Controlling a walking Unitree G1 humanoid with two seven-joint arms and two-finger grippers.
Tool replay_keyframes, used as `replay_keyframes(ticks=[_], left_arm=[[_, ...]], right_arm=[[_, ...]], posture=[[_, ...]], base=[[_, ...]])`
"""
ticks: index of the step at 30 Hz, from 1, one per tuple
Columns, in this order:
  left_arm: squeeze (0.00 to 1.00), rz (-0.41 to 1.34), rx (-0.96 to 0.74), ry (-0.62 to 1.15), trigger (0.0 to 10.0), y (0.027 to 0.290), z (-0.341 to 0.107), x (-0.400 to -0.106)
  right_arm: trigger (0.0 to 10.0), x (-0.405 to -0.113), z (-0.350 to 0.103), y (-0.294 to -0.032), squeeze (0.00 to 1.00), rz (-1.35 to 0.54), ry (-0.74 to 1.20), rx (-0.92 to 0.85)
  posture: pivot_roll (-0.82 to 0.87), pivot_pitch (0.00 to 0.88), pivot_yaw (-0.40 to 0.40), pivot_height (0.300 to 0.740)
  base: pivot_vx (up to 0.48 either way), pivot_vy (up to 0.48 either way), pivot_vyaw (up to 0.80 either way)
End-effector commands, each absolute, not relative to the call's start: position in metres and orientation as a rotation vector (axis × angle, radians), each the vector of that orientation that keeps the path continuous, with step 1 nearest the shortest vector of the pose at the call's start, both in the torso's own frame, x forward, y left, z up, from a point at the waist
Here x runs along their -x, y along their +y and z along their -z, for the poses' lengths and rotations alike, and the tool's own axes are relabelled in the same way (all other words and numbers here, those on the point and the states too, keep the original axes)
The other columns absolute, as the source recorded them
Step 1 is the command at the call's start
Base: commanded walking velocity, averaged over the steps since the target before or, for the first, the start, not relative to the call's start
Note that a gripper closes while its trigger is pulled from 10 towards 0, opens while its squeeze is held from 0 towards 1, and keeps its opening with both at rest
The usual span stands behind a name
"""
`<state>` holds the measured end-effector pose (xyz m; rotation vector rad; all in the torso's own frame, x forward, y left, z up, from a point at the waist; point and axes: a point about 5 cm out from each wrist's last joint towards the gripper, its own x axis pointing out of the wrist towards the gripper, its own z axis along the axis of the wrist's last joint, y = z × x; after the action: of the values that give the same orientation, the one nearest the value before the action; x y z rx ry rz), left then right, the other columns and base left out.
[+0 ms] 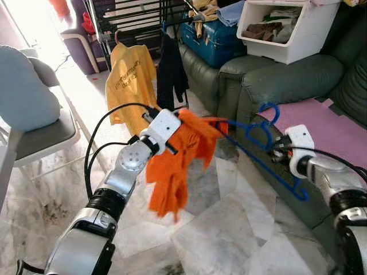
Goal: Hang hanger
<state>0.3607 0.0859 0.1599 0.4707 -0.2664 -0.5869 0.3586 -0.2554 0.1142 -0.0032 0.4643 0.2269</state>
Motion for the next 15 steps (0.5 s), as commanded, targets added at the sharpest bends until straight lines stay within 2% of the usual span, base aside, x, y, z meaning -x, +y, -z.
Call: replay_keyframes(ticks=[1,4,5,6,8,11,15], left_arm=[[0.0,0.605,-0.481,-0.365,10.0,0.082,-0.171,-0.355],[0.0,0.723,-0.424,-0.374,10.0,0.065,-0.169,-0.344],[0.0,0.818,-0.395,-0.367,10.0,0.054,-0.165,-0.334],[0.0,0.818,-0.395,-0.367,10.0,0.054,-0.165,-0.334],[0.0,0.911,-0.395,-0.35,10.0,0.044,-0.159,-0.324],[0.0,1.132,-0.434,-0.235,10.0,0.032,-0.129,-0.298],[0.0,1.194,-0.474,-0.149,10.0,0.036,-0.111,-0.288]], right_arm=[[10.0,-0.364,-0.12,-0.256,0.0,-0.146,0.434,-0.12],[10.0,-0.375,-0.133,-0.248,0.0,-0.064,0.328,-0.366],[10.0,-0.381,-0.142,-0.244,0.0,-0.012,0.259,-0.515],[10.0,-0.381,-0.142,-0.244,0.0,-0.012,0.259,-0.515],[10.0,-0.386,-0.152,-0.24,0.0,0.009,0.199,-0.624],[10.0,-0.398,-0.174,-0.228,0.0,0.036,0.086,-0.819],[10.0,-0.404,-0.188,-0.22,0.0,0.015,0.053,-0.877]], posture=[[-0.17,0.0,0.055,0.74],[-0.17,0.0,0.057,0.74],[-0.17,0.0,0.06,0.74],[-0.17,0.0,0.06,0.74],[-0.17,0.0,0.06,0.74],[-0.17,0.0,0.061,0.74],[-0.16,0.0,0.058,0.74]], base=[[0.0,0.0,0.0],[0.0,0.0,0.0],[0.0,0.0,0.0],[0.0,0.0,0.0],[0.0,0.0,0.0],[0.0,0.0,0.0],[0.0,0.0,0.0]])
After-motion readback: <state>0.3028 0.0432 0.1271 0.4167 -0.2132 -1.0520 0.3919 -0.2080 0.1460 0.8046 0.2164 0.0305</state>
